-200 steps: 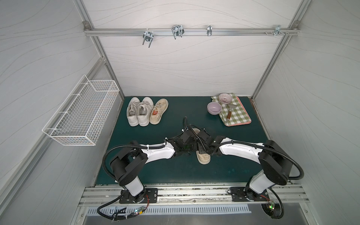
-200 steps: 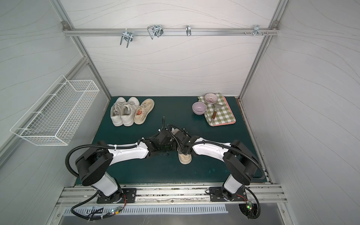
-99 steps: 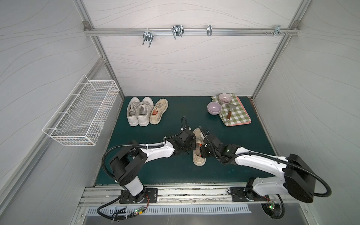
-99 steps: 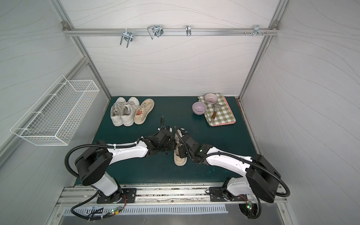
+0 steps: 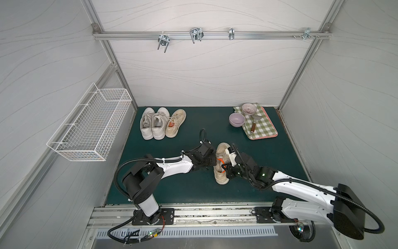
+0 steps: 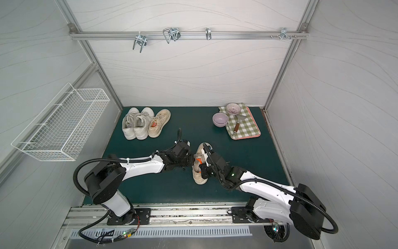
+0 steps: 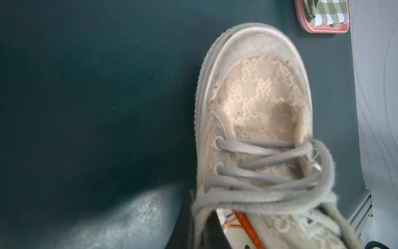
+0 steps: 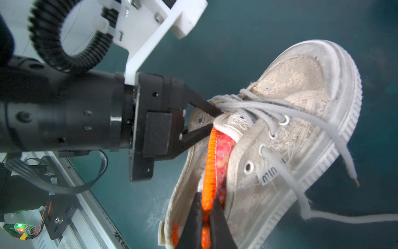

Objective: Remove the insole from the shoe

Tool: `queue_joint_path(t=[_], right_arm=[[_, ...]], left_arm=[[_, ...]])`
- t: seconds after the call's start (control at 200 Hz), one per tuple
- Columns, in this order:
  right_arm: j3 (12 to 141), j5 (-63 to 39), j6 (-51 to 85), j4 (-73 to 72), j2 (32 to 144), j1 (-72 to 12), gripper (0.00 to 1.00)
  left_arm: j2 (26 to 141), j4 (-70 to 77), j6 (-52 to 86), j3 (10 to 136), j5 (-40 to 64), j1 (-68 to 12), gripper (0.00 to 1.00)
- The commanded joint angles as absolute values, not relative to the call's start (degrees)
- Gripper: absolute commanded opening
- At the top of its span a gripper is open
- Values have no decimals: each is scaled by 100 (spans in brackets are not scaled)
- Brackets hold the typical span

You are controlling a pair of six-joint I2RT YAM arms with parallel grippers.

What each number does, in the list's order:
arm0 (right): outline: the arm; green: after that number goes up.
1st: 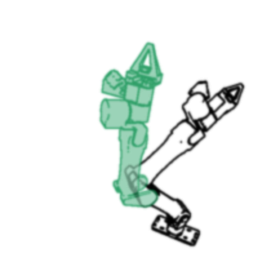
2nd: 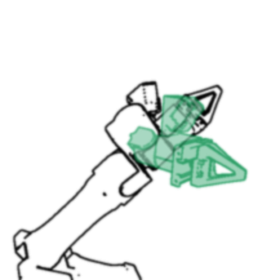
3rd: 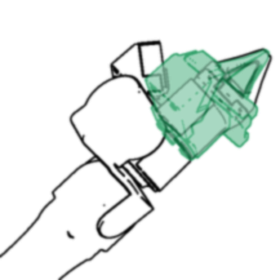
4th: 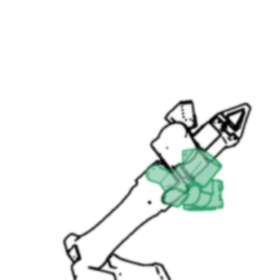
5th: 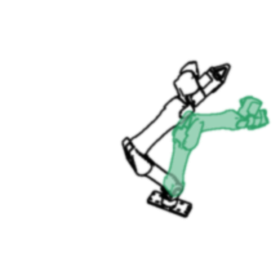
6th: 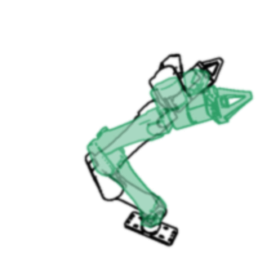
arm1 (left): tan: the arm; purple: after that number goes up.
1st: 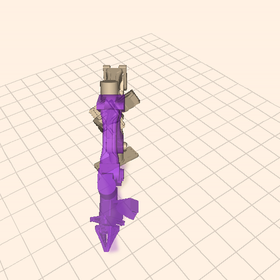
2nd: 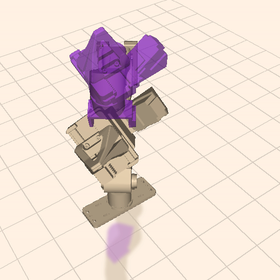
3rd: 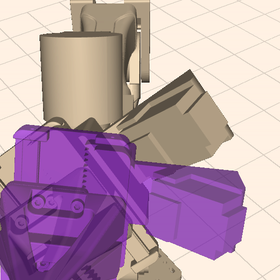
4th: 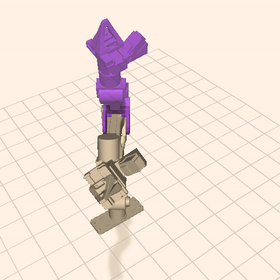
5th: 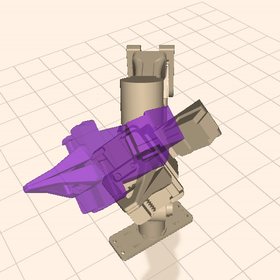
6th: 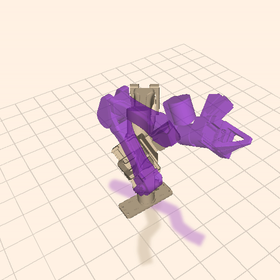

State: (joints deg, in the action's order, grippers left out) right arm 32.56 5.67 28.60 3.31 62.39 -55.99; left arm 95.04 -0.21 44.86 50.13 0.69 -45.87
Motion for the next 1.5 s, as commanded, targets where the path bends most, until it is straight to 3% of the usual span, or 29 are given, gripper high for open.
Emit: queue_joint_path(t=[0.0, 0.16, 0.395, 0.63, 0.985, 1.27, 1.38, 1.495], right_arm=[[3325, 101, 2934, -219, 5842, -5644, 0], [3651, 735, 3442, 208, 6072, -5431, 0], [4212, 303, 3658, 164, 6557, -4988, 0], [3761, -252, 4047, -115, 5796, -4438, 0], [3241, -557, 3860, -268, 4816, -4385, 0], [3245, 111, 3691, -410, 5870, -4731, 0], [3283, 711, 3607, -482, 6213, -5104, 0], [3371, 983, 3639, -505, 6541, -5336, 0]], left_arm=[[9667, -344, 4500, 5108, -757, -4289, 0], [9507, 98, 4085, 5043, -382, -4481, 0], [9477, 260, 3394, 5255, -290, -5289, 0], [9597, 21, 3697, 5036, -584, -4942, 0], [9992, -823, 3917, 5338, -1110, -4585, 0], [9749, -119, 3751, 5308, 329, -4613, 0], [9636, -215, 3829, 5318, 497, -4642, 27], [9621, -270, 3923, 5298, 752, -4663, 40]])
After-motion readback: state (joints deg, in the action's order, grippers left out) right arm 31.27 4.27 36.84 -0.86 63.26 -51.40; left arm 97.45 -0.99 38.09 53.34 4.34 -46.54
